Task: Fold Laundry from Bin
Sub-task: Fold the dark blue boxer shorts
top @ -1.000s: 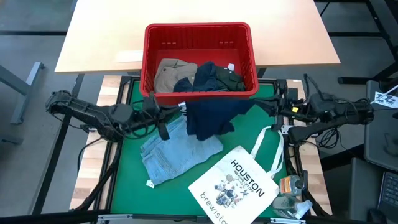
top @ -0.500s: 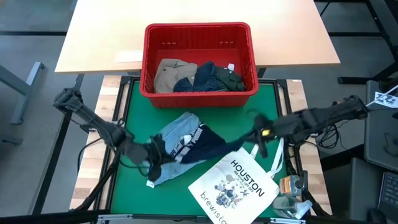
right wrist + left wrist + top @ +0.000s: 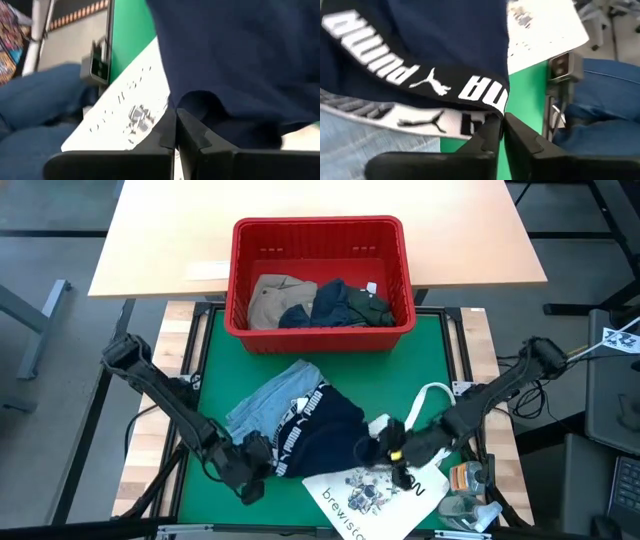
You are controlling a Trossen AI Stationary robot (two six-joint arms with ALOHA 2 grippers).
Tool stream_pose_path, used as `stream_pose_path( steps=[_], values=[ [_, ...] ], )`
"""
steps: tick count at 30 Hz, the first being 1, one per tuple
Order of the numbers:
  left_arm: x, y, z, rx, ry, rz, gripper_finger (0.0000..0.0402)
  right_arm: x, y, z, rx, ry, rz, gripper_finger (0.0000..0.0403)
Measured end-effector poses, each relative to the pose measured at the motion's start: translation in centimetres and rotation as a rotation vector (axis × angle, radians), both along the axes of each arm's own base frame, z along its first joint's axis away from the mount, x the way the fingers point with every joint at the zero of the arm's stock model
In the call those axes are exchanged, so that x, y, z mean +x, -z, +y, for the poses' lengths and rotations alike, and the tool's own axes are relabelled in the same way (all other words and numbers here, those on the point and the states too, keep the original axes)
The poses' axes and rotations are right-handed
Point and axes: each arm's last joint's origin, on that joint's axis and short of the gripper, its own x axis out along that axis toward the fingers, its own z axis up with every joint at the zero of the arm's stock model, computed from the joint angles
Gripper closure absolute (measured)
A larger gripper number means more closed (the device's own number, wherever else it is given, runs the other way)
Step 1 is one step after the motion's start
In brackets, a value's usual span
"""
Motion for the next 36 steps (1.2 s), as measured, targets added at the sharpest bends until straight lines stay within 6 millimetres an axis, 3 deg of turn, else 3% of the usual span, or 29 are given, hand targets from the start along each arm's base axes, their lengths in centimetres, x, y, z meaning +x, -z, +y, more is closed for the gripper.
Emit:
stream_pose_path(
  steps=[5,10,16,23,30,36],
  values=[
    [0.6,2.0,-0.5,-0.043,-0.044,0.09,0.0315,0.6,3.0,2.1,-0.001,-0.05,0.099,0.0398],
    [1.1,2.4,-0.2,-0.087,-0.051,0.129,0.0273,0.9,5.0,3.0,-0.011,-0.089,0.162,0.0398],
    [2.5,1.7,0.1,-0.16,-0.107,0.024,0.0273,1.0,5.8,3.2,-0.002,-0.109,0.202,0.0398],
    [3.9,1.6,2.2,-0.134,-0.277,-0.042,0.0274,1.0,5.8,3.2,-0.003,-0.109,0.203,0.0398],
    [4.4,2.2,4.6,-0.168,-0.435,0.059,0.0274,1.0,5.8,3.2,-0.003,-0.109,0.203,0.0398],
    [3.8,2.9,5.2,-0.191,-0.481,0.19,0.0274,1.0,5.8,3.2,-0.003,-0.109,0.203,0.0397]
  ],
)
